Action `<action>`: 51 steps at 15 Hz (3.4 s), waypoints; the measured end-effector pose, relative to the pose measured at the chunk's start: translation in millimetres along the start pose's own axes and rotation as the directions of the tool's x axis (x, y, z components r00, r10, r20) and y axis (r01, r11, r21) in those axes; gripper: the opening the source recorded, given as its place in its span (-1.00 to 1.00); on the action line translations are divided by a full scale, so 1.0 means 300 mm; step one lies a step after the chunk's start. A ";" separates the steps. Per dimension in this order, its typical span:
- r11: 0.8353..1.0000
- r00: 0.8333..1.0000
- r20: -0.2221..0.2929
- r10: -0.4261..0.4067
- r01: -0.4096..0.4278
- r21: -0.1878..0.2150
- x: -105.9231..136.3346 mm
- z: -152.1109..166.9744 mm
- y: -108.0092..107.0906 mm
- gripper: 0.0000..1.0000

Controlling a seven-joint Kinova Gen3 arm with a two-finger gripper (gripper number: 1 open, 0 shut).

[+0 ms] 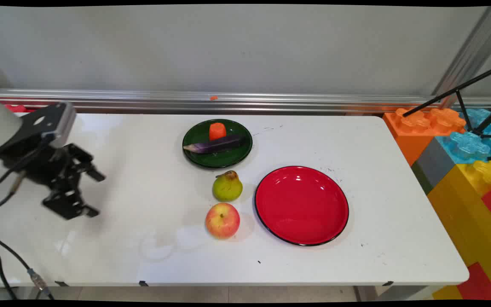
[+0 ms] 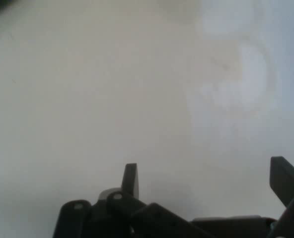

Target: Pick up the mandarin from the green plate

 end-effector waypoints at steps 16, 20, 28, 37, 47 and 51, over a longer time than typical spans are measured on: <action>0.989 0.958 -0.285 0.025 0.017 0.145 0.328 0.181 -0.475 1.00; 0.989 0.957 -0.285 0.052 -0.010 0.144 0.389 0.230 -0.592 1.00; 0.992 0.971 -0.212 0.113 -0.098 0.081 0.459 0.369 -0.820 1.00; 0.998 0.978 -0.198 0.061 -0.065 -0.015 0.504 0.485 -0.975 1.00; 0.997 0.979 -0.198 0.051 -0.062 -0.054 0.535 0.552 -1.037 1.00; 0.996 0.979 -0.194 0.057 -0.070 -0.061 0.541 0.569 -1.047 1.00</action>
